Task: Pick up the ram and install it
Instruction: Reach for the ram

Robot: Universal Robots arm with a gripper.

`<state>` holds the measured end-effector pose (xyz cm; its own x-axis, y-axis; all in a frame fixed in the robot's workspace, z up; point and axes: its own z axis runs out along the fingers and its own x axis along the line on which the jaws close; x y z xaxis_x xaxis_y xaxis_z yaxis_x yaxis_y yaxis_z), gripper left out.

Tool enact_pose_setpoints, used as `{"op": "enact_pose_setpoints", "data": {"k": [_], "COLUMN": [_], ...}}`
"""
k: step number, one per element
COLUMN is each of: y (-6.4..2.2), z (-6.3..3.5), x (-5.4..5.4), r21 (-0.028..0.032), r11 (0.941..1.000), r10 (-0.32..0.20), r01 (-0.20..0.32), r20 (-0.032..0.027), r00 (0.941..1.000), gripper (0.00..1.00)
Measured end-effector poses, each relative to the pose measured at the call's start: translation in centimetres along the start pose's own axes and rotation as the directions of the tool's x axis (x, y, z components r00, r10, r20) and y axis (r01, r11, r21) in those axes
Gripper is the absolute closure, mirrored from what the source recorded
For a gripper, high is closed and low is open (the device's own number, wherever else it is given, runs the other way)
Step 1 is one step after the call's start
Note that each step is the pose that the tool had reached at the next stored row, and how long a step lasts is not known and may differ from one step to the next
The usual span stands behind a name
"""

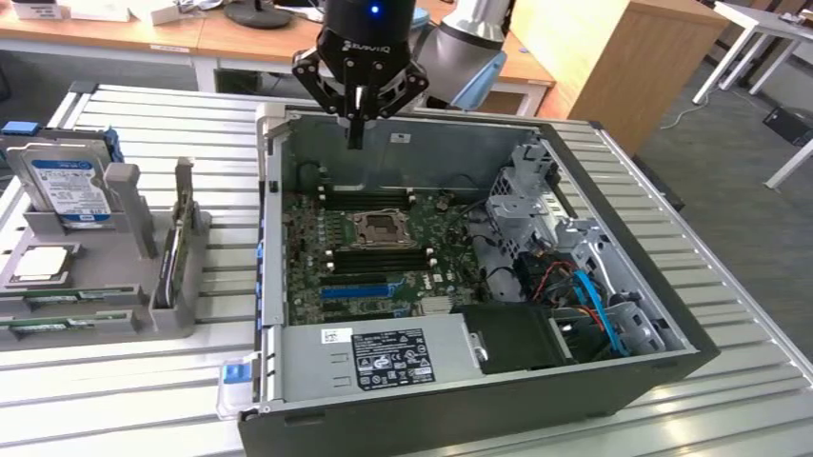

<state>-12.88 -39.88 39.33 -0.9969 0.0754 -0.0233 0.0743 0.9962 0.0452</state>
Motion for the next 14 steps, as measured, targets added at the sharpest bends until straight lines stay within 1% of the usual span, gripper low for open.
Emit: {"op": "enact_pose_setpoints", "data": {"k": [6, 14], "y": [-0.10, -0.25], "z": [-0.04, -0.09], "x": [1.3, 3.4], "r21": [0.0001, 0.0000], "r11": [1.0000, 1.0000], "r10": [0.000, 0.000], "r01": [0.000, 0.000], "r20": [0.0000, 0.0001], "r00": [1.0000, 1.0000], "gripper": [0.89, 0.89]}}
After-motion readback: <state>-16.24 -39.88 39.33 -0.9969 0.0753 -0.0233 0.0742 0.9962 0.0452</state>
